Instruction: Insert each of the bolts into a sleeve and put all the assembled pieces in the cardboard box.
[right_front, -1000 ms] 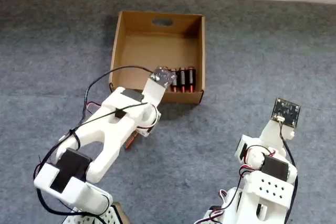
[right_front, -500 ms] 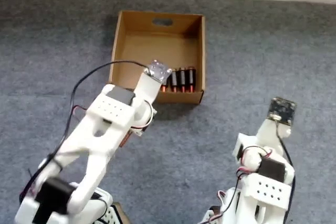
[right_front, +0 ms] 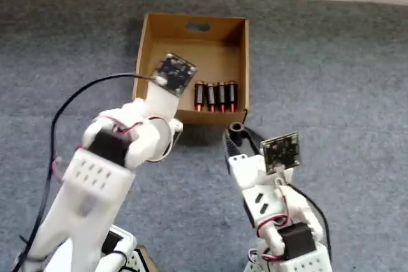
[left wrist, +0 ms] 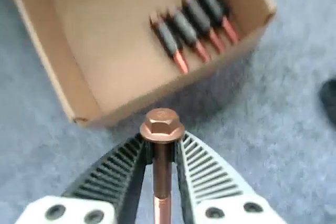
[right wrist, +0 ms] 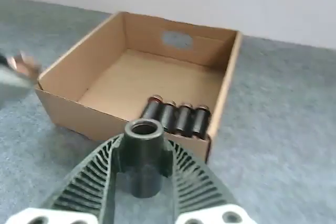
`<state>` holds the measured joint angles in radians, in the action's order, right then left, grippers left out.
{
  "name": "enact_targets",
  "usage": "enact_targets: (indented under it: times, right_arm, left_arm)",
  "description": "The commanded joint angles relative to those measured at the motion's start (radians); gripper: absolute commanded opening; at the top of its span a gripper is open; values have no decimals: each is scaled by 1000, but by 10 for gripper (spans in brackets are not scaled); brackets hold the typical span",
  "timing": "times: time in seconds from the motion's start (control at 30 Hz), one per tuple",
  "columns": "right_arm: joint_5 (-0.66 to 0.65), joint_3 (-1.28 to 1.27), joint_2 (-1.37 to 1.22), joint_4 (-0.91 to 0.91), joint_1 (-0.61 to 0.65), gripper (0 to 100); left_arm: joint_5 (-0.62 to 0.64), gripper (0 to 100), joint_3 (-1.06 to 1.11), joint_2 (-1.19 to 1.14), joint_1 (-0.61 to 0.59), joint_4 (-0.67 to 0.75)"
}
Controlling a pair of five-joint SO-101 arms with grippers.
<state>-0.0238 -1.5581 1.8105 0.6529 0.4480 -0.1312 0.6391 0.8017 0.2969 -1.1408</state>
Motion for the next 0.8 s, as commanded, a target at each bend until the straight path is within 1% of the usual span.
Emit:
enact_targets:
  times: [0.0, 0.07, 0.17, 0.33, 0.37, 0.47, 0.53, 0.6, 0.77]
  right_arm:
    - [5, -105, 2, -251, 36, 5]
    - [5, -150, 5, -320, 38, 5]
    - [6, -162, 22, -337, 36, 5]
    - [6, -162, 25, -337, 36, 5]
    - [6, -162, 25, -337, 36, 5]
    - [6, -165, 25, -337, 36, 5]
    - [6, -165, 25, -337, 36, 5]
    - [6, -163, 25, -337, 35, 5]
    - [6, -163, 25, -337, 35, 5]
  left_arm:
    - [3, 7, -21, 177, 5, 89]
    - [3, 7, -16, 236, 7, 161]
    - [5, 7, 21, 269, 10, 299]
    - [9, 7, 127, 271, 125, 543]
    - [31, 7, 142, 271, 157, 588]
    - [149, 7, 173, 271, 216, 703]
    - [218, 7, 177, 271, 236, 752]
    - [255, 7, 177, 269, 248, 764]
    - [255, 7, 177, 268, 298, 766]
